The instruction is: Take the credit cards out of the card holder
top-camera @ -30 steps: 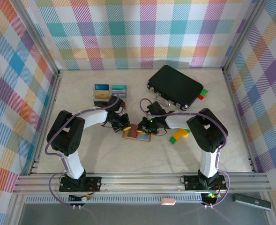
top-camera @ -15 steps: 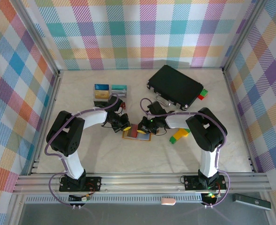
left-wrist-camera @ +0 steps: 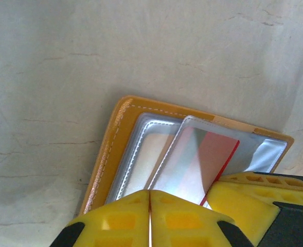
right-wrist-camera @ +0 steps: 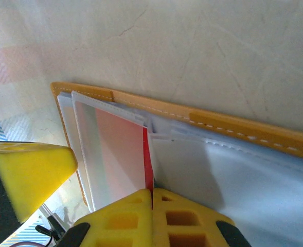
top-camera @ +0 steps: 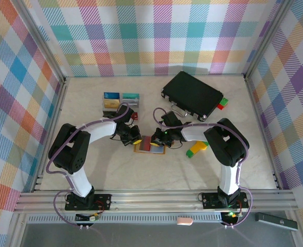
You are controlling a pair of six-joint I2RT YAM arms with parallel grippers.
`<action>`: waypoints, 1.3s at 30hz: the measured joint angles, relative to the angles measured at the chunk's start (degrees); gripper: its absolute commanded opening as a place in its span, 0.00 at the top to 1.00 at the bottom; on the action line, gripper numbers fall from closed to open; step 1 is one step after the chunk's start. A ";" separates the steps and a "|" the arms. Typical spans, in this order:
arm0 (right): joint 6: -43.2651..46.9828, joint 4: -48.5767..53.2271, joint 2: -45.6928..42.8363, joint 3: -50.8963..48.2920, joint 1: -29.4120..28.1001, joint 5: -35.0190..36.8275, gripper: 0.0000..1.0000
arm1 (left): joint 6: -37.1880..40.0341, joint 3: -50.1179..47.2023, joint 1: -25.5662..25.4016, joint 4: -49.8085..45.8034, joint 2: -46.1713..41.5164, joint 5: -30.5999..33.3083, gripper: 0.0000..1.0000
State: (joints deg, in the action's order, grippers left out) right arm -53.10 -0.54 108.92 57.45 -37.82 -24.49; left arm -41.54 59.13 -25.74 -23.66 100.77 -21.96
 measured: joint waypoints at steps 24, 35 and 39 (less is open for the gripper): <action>1.27 0.98 -2.16 -1.44 0.37 2.49 0.91 | 0.74 0.20 -0.02 0.11 0.98 -0.74 0.97; 1.27 0.74 -1.84 -1.44 0.37 1.90 0.84 | 2.38 3.41 -1.88 -0.76 2.03 0.31 0.98; 1.27 0.59 -1.84 -1.44 0.37 1.84 0.82 | 2.34 3.34 -1.79 -0.85 3.34 1.42 0.98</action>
State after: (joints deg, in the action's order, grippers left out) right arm -51.83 0.05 107.09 56.01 -37.45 -22.65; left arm -39.20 62.48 -27.53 -24.51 104.12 -20.53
